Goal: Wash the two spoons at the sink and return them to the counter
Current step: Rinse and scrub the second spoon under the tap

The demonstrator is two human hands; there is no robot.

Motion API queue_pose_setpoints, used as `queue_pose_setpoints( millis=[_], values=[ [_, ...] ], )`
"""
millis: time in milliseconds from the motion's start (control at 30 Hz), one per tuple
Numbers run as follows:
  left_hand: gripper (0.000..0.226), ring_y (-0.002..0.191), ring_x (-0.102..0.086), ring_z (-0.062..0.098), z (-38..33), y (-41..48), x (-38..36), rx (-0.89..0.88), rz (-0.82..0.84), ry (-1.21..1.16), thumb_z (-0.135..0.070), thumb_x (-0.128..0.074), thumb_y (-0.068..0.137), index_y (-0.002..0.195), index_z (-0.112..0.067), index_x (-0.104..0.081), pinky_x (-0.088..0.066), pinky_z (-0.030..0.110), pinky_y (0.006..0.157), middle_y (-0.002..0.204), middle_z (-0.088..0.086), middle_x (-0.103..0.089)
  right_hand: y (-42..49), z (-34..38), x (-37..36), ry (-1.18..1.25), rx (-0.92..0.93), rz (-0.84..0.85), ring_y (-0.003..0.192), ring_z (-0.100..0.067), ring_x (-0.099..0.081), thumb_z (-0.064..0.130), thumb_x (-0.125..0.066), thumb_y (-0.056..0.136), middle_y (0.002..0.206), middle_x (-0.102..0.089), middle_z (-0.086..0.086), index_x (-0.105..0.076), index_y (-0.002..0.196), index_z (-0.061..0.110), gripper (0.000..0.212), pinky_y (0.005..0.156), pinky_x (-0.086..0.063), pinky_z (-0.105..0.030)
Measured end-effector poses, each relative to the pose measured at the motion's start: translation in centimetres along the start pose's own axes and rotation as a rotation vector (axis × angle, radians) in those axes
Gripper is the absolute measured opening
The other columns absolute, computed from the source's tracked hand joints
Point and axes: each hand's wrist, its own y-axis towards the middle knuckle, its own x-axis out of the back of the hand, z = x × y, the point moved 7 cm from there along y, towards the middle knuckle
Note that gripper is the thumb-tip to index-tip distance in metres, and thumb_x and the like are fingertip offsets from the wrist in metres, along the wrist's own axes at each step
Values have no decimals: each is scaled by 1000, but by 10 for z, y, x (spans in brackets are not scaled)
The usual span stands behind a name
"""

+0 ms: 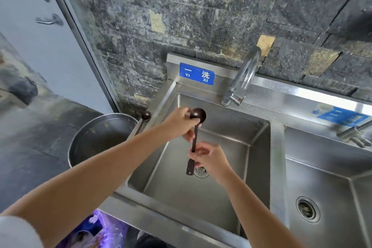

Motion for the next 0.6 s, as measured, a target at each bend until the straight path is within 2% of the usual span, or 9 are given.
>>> queue_pose_setpoints(
  millis=[67, 133, 267, 400, 533, 600],
  values=[
    [35, 55, -67, 20, 21, 3, 22, 73, 35, -72, -17, -65, 93, 121, -7, -48, -58, 29, 51, 99, 8, -70, 6, 4, -17, -23, 7, 10, 68, -12, -72, 14, -81, 78, 75, -75, 4, -75, 79, 26, 14, 60, -61, -27],
    [38, 65, -70, 19, 32, 8, 52, 64, 76, -45, -27, -66, 92, 122, -10, -50, -60, 27, 61, 106, 3, -70, 16, 10, -36, -14, -8, 8, 71, -20, -74, 13, -81, 78, 76, -74, 1, -74, 79, 24, 14, 62, -63, -32],
    [40, 70, -71, 22, 51, 21, 133, 85, -65, -100, -20, -67, 91, 127, -6, -56, -63, 34, 69, 109, 13, -71, 46, 23, -72, 98, -83, -8, 73, -24, -75, 12, -82, 76, 76, -76, -1, -77, 73, 25, 15, 64, -62, -35],
    [24, 77, -74, 26, 85, 32, 192, 217, -159, -53, -8, -68, 90, 114, -8, -67, -63, 34, 66, 99, 16, -74, 78, 28, -102, 158, -176, -38, 71, -24, -76, 12, -83, 75, 79, -78, -7, -77, 77, 22, 11, 61, -61, -30],
    [15, 67, -65, 26, 131, 43, 214, 355, -156, -38, 1, -61, 91, 98, -9, -69, -58, 27, 52, 90, 24, -68, 103, 22, -128, 175, -292, -67, 62, -14, -72, 11, -84, 74, 73, -77, -5, -77, 83, 16, 12, 57, -57, -23],
    [19, 67, -61, 27, 155, 49, 215, 407, -126, -18, 5, -57, 92, 95, -7, -70, -58, 31, 58, 86, 20, -65, 112, 15, -137, 191, -338, -86, 62, -14, -72, 13, -84, 73, 74, -77, -4, -77, 86, 15, 15, 60, -57, -24]
  ],
)
